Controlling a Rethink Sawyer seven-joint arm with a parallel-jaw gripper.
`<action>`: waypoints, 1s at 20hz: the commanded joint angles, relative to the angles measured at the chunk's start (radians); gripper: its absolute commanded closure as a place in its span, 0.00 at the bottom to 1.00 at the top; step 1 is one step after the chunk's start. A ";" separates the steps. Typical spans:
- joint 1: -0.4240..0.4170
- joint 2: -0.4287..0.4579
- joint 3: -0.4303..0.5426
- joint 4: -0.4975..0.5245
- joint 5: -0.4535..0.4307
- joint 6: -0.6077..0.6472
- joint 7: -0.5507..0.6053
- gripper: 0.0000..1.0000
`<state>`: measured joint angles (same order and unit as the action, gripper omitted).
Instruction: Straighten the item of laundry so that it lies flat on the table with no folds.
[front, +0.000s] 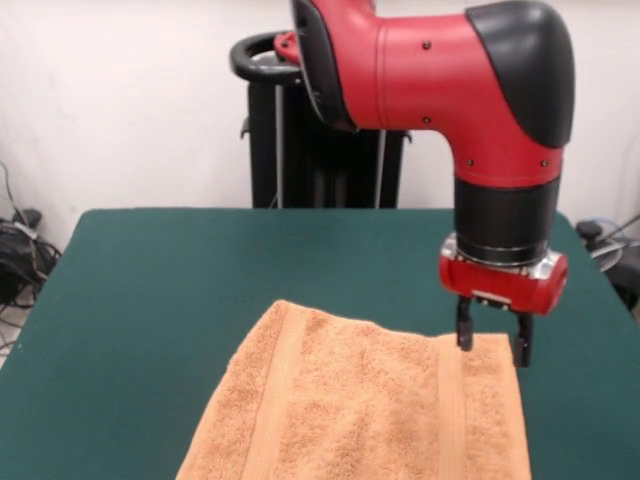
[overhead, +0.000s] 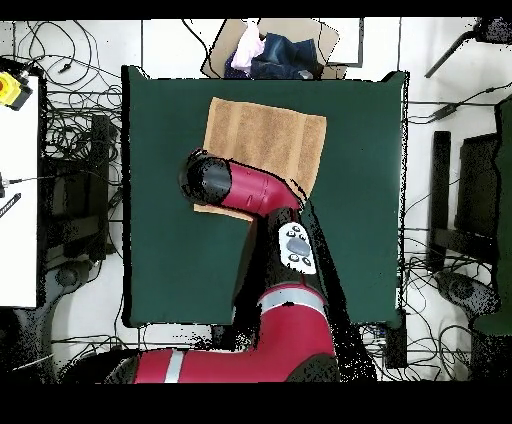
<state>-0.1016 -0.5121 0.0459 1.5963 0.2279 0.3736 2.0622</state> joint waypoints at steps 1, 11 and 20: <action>0.006 0.001 0.134 0.193 0.086 -0.107 0.259 0.00; -0.071 0.019 0.194 0.269 0.063 -0.188 0.194 0.00; -0.114 0.065 0.214 0.299 0.021 -0.262 0.166 0.00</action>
<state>-0.1886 -0.4999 0.1642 1.8165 0.2608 0.1961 2.0622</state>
